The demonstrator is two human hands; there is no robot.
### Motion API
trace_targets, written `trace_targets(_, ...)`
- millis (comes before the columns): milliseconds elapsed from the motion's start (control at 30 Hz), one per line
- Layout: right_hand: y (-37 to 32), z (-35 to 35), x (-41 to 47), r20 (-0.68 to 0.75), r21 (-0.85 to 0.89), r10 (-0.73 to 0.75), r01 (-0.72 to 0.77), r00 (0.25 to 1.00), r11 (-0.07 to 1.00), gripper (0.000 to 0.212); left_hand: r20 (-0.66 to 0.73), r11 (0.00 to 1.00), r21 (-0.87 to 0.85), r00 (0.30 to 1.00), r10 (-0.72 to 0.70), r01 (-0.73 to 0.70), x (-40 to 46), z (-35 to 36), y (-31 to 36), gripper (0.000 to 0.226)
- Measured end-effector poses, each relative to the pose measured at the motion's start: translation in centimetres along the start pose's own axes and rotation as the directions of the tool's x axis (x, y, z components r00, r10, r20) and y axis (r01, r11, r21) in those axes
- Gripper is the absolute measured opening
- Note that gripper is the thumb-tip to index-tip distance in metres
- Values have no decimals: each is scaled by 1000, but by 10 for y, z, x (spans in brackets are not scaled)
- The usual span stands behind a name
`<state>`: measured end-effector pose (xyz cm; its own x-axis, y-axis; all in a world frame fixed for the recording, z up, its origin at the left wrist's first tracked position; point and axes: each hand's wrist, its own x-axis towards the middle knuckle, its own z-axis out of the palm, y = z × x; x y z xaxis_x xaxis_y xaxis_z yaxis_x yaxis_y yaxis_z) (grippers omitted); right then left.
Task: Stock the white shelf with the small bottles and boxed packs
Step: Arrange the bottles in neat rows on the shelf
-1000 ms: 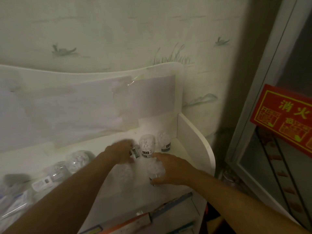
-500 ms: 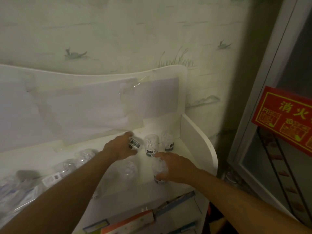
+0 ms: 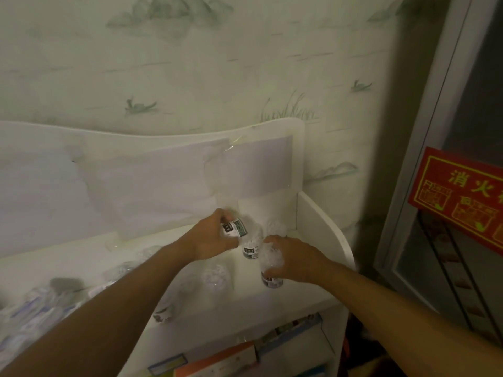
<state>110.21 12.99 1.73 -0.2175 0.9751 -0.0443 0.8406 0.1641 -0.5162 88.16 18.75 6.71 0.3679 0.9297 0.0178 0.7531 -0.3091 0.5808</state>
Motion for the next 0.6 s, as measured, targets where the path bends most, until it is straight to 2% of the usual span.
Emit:
trace_targets(100,2,-7,0,-20,-7,6,-6,1000,1000,73,58,988,142,997,48,-56,-1,2,2,47)
trace_targets(200,9,-8,0,-29,-27,9,-10,1000,1000,73,141,958,280,990,21,-60,-1,7,0,58)
trace_targets(267,14,-7,1,-30,-45,23,-25,999,999,74,149,938,343,989,-2,-50,-2,14,-1,65)
trace_targets(367,21,-7,3,-42,-52,49,-51,998,997,76,162,923,382,987,-15,-49,-3,28,1,64)
trace_targets(600,36,-12,10,-53,-43,87,-89,995,995,71,251,860,477,966,63,-180,-2,58,13,64)
